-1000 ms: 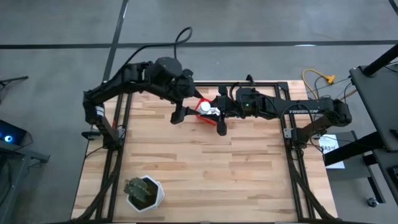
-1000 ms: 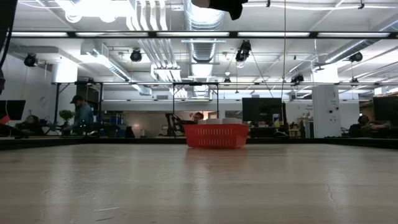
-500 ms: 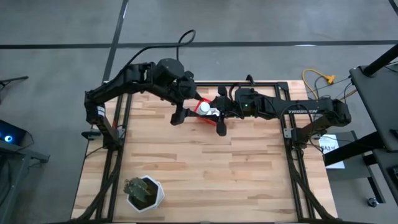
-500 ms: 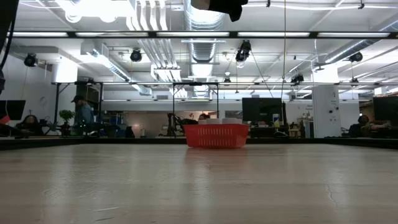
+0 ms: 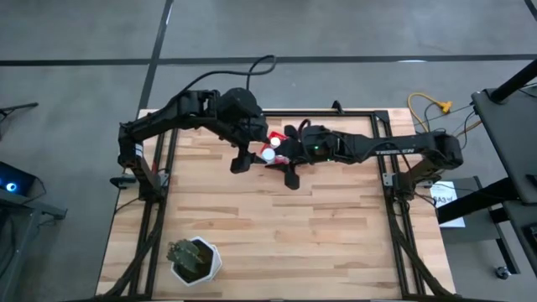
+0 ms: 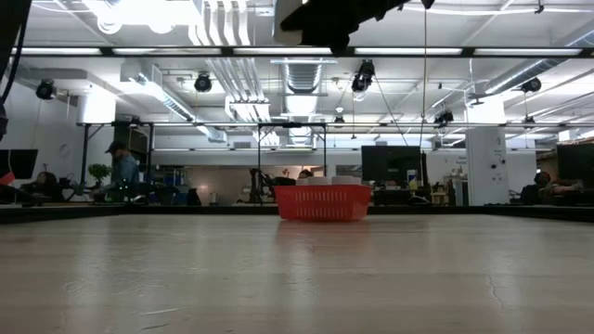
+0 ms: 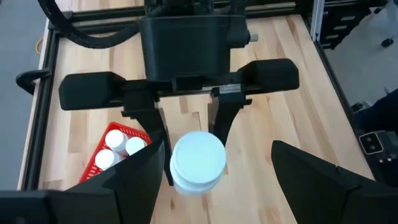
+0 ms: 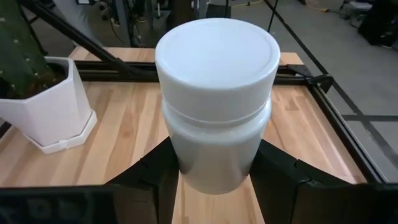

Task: Pick and place pill bottles into a basket
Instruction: Put the white pill bottle into the red bin

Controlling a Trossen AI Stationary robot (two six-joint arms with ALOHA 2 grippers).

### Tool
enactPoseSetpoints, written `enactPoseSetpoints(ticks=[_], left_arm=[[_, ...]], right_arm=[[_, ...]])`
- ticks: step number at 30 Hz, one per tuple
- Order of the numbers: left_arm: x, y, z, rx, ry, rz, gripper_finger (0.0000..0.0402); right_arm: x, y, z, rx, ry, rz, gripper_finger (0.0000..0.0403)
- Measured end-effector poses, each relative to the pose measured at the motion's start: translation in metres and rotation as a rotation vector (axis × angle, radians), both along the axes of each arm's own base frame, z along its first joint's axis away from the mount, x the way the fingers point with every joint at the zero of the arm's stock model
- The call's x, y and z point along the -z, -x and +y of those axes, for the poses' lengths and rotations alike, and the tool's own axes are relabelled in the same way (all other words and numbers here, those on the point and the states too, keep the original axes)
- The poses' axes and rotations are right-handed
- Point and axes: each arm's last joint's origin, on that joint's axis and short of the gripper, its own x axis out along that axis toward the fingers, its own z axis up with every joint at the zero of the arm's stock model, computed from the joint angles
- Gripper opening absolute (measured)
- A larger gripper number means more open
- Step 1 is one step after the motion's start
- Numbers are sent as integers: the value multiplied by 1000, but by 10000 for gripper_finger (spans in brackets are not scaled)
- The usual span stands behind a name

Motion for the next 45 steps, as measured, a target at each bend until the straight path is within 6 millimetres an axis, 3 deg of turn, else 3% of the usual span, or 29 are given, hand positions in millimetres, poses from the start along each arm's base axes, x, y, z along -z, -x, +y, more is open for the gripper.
enactPoseSetpoints(ticks=[9, 17, 45], left_arm=[[6, 4, 2, -23, -68, 79, 279], [25, -14, 4, -10, -72, 156, 279], [30, -25, 5, -11, -71, 140, 279]], right_arm=[[5, -4, 0, -4, 0, 11, 153], [5, -4, -1, -4, 4, 9, 154], [4, -3, -4, 4, 9, 10, 153]])
